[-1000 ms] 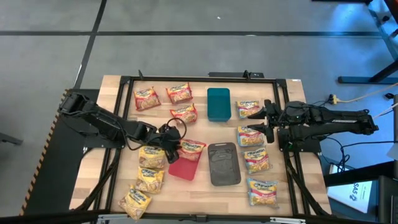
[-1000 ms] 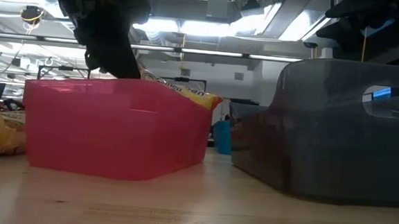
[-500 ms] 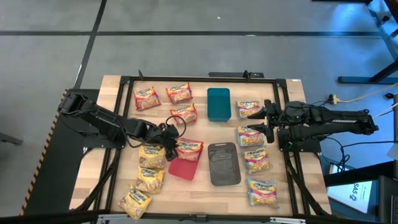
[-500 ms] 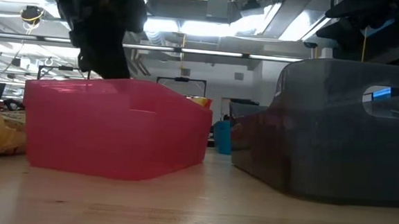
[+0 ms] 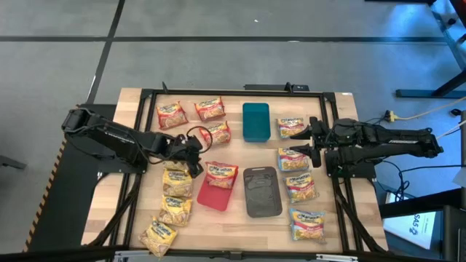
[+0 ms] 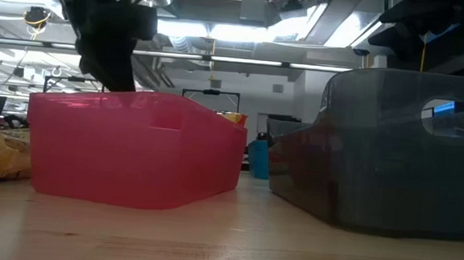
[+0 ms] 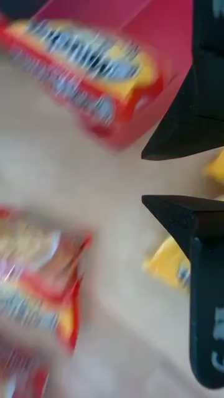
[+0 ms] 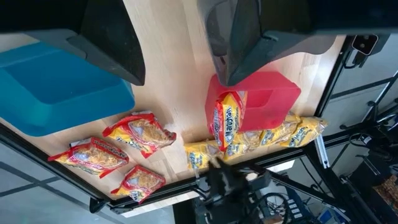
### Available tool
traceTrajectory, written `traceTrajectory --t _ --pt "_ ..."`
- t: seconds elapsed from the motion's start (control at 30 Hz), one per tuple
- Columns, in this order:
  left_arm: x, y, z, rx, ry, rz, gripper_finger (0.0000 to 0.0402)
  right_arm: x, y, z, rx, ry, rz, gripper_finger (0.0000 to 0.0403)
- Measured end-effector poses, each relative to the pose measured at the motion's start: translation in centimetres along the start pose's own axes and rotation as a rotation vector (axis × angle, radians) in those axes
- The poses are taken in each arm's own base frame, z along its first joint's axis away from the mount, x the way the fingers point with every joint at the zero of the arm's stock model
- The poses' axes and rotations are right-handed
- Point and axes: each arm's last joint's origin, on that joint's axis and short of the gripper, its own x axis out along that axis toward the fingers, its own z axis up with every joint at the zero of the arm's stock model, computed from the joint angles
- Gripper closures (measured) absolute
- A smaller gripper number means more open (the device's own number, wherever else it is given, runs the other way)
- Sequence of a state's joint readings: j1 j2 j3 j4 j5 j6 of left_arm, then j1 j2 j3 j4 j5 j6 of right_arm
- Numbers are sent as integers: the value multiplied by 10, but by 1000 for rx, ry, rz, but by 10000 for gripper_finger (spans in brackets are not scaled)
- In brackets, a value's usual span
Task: Sort Maruchan noodles
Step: Put the red bag into the red bin
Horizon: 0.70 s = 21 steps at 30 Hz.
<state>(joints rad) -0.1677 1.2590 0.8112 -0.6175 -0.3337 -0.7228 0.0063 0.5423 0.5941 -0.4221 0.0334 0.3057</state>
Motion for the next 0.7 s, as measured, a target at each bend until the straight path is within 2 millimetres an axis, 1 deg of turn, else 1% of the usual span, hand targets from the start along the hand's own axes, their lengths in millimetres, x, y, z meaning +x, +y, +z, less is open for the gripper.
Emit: traceTrajectory --t 0.2,0.33,0.47,0.53,0.6,0.7 --pt "-6 28 9 -22 -95 242 307 0 0 0 0 -2 0 178" --pt "-7 53 17 -14 -67 344 307 0 0 0 3 -7 -10 178" --pt "-9 79 26 -118 -63 422 307 0 0 1 4 -10 -16 178" --pt "-7 90 33 -158 -50 385 307 0 -1 1 4 -14 -29 178" --pt "-4 102 43 -181 -29 273 307 0 -1 1 5 -20 -40 178" --pt "8 125 58 -265 -11 102 307 0 -2 1 6 -28 -61 178"
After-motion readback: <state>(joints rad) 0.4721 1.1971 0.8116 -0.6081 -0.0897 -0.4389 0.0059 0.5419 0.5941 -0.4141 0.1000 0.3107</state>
